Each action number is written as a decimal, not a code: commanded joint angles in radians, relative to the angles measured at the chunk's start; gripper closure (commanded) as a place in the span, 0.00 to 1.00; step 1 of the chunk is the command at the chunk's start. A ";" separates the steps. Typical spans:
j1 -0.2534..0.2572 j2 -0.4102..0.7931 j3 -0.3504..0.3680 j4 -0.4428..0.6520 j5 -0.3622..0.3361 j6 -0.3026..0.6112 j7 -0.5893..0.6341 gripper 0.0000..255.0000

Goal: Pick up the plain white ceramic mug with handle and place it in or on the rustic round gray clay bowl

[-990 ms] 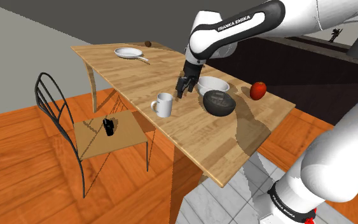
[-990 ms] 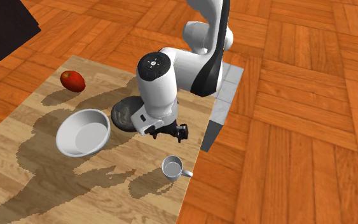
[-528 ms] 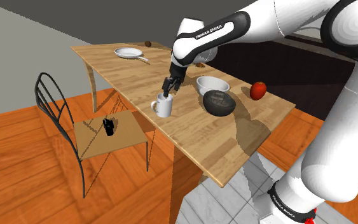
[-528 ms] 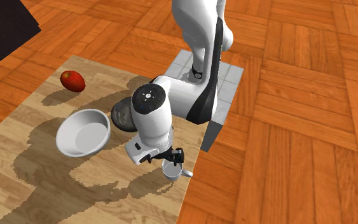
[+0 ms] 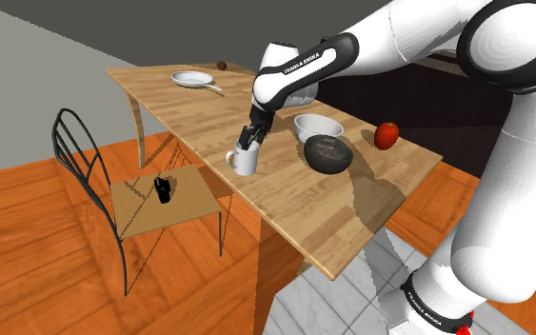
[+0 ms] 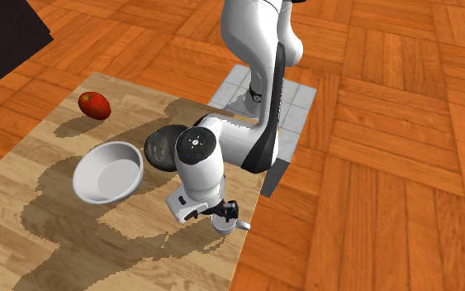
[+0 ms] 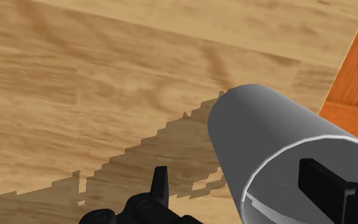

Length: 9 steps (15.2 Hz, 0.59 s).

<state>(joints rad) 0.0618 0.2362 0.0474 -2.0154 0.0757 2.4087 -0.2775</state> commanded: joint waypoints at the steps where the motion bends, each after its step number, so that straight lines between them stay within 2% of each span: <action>1: -0.001 0.010 0.000 0.002 0.000 0.009 -0.002 0.00; 7: -0.001 0.010 0.000 0.002 0.000 0.009 -0.002 0.00; 8: -0.001 0.010 0.000 0.002 0.000 0.009 -0.002 1.00; 9: -0.001 0.010 0.000 0.002 0.000 0.009 -0.002 1.00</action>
<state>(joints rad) 0.0612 0.2463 0.0472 -2.0139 0.0760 2.4178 -0.2790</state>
